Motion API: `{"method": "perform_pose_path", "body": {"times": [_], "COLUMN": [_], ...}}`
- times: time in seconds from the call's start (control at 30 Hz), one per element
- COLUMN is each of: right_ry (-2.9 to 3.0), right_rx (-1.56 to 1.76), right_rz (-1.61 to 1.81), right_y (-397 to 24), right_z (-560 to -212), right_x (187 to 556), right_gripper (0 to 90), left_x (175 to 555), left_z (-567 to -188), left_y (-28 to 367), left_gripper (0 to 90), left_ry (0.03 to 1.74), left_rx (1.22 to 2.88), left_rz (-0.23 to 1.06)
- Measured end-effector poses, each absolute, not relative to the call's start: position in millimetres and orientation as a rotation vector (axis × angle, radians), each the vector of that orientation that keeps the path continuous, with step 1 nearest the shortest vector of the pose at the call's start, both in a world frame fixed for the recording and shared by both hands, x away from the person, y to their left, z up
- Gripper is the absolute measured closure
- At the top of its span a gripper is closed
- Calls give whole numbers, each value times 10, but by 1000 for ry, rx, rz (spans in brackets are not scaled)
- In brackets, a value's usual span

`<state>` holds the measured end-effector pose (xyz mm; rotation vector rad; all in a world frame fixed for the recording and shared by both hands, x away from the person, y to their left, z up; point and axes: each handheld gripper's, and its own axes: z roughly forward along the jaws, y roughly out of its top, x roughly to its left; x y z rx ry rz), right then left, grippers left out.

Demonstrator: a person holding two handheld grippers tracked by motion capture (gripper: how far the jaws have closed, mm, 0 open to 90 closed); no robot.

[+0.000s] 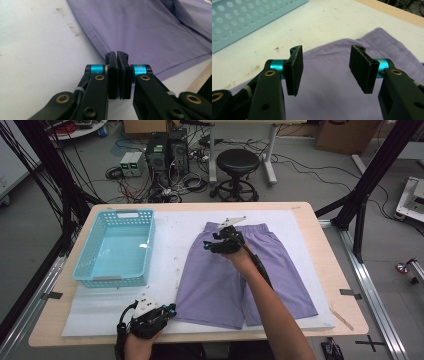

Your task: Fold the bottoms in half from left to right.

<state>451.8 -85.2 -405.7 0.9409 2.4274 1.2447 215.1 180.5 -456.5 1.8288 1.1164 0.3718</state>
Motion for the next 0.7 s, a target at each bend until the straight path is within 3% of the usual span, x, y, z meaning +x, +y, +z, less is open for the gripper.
{"method": "perform_pose_path", "body": {"times": [0.27, 0.5, 0.7], "right_ry": [2487, 2568, 2588], "right_rx": [927, 911, 942], "right_rz": [1201, 1119, 1073], "right_y": [-532, -276, -166], "right_z": [-4215, -4381, -4510], "right_x": [4611, 4615, 4606], "right_gripper": [506, 625, 645], "left_x": [2166, 2159, 2159], "left_z": [-4563, -4562, -4564], "left_y": [1818, 1818, 1822], "left_gripper": [871, 871, 871], "left_ry": [1113, 1114, 1114], "left_rx": [1820, 1816, 1816], "left_rz": [361, 359, 357]}}
